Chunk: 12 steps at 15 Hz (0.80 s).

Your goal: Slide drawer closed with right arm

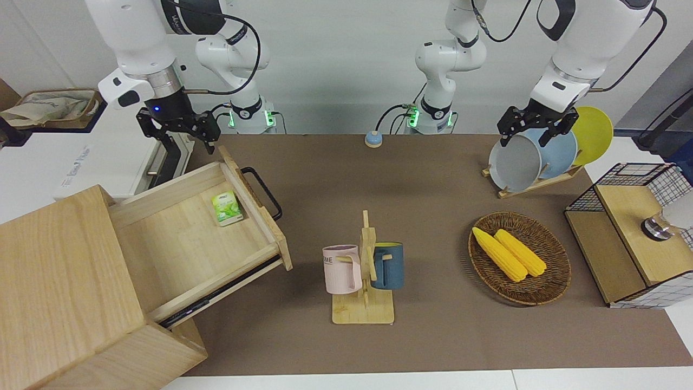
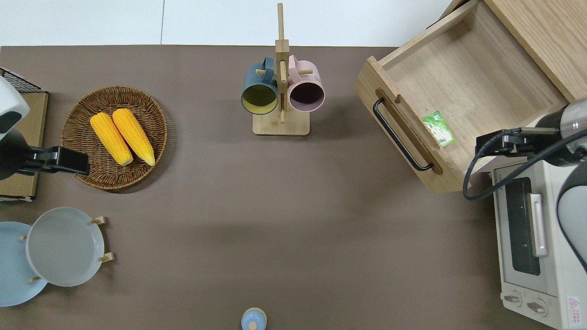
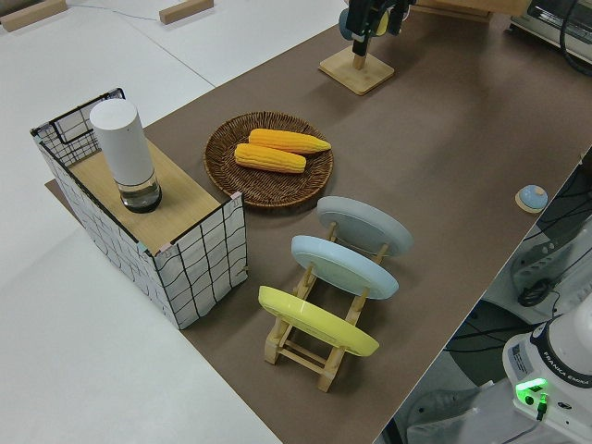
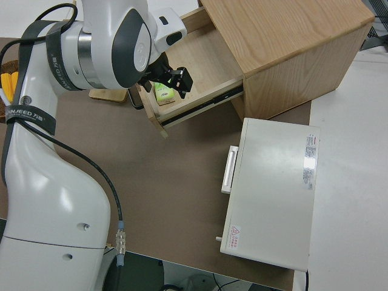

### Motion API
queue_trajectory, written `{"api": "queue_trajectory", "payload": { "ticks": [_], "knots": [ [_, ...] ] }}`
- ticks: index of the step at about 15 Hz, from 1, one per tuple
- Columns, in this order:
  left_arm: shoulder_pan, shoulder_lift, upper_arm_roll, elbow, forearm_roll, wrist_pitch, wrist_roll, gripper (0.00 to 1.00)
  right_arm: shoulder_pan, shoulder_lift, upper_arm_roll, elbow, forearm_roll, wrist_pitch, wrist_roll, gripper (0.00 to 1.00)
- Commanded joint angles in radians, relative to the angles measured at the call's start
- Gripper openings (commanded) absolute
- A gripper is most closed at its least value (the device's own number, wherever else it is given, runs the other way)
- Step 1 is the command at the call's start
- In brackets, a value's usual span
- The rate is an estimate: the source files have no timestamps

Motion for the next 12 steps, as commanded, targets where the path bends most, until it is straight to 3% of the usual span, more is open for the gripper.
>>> {"api": "queue_trajectory", "payload": {
  "ticks": [1,10,11,12],
  "knots": [
    [0.005,0.011,-0.007,0.026,0.017,-0.02,0.01,0.99,0.017,0.002,0.003,0.018,-0.029,-0.001,-0.009,0.985],
    [0.005,0.011,-0.007,0.026,0.017,-0.02,0.01,0.99,0.015,0.003,0.004,0.018,-0.022,-0.001,-0.019,0.983],
    [0.005,0.011,-0.007,0.026,0.017,-0.02,0.01,0.99,0.014,0.003,0.003,0.018,-0.02,-0.001,-0.021,0.952],
    [0.005,0.011,-0.007,0.026,0.017,-0.02,0.01,0.99,0.011,0.005,0.003,0.018,-0.02,-0.001,-0.025,0.813]
  ]
}}
